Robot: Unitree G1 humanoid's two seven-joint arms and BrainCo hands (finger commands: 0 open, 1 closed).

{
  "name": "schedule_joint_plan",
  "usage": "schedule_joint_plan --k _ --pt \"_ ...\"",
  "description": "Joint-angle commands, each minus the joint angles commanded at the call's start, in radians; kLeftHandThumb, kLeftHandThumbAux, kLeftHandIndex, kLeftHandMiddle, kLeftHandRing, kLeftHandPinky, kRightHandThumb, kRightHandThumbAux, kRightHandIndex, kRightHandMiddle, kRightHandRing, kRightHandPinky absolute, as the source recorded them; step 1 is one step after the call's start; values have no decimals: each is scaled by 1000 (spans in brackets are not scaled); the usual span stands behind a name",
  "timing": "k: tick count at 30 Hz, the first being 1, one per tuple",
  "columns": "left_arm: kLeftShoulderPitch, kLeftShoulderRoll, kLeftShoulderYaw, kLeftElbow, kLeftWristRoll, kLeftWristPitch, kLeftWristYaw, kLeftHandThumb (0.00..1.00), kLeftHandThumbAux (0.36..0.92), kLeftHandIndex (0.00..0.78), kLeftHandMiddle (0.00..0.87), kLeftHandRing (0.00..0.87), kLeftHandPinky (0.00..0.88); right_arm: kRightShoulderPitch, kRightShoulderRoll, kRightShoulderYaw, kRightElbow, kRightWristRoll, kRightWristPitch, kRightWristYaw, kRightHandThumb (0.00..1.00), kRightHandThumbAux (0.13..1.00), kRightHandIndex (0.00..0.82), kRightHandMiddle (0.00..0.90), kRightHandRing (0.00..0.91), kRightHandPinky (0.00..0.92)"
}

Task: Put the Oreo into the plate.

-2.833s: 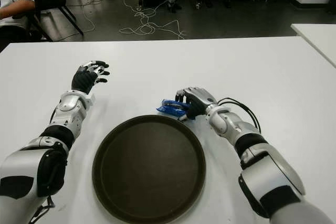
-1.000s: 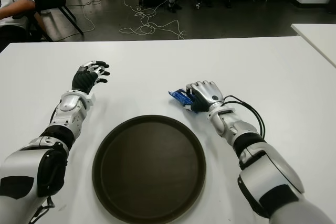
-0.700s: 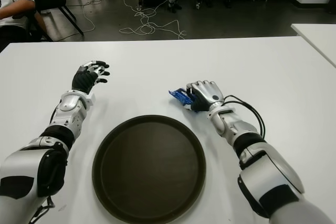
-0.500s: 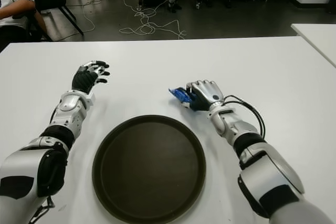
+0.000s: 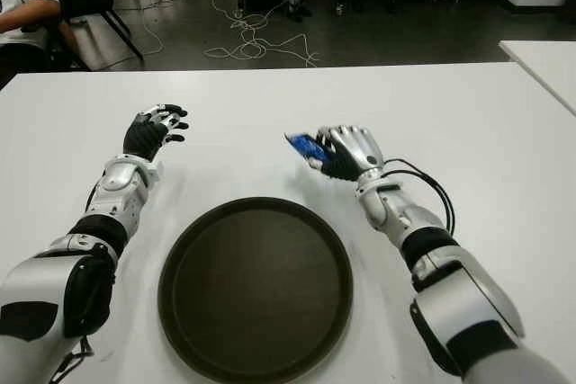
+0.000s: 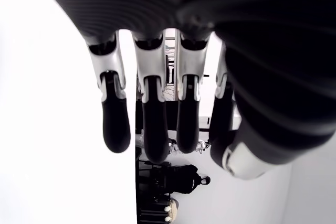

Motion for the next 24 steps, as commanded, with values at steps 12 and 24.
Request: schedule_joint_plan --k 12,24 --pt "1 0 3 -1 -2 -3 -3 670 722 400 365 416 481 18 -27 -25 -96 1 -59 -97 684 732 427 678 690 690" --pt "-1 0 4 0 -3 1 2 673 720 403 372 416 468 45 -43 -74 -186 14 -78 -80 686 732 426 675 695 700"
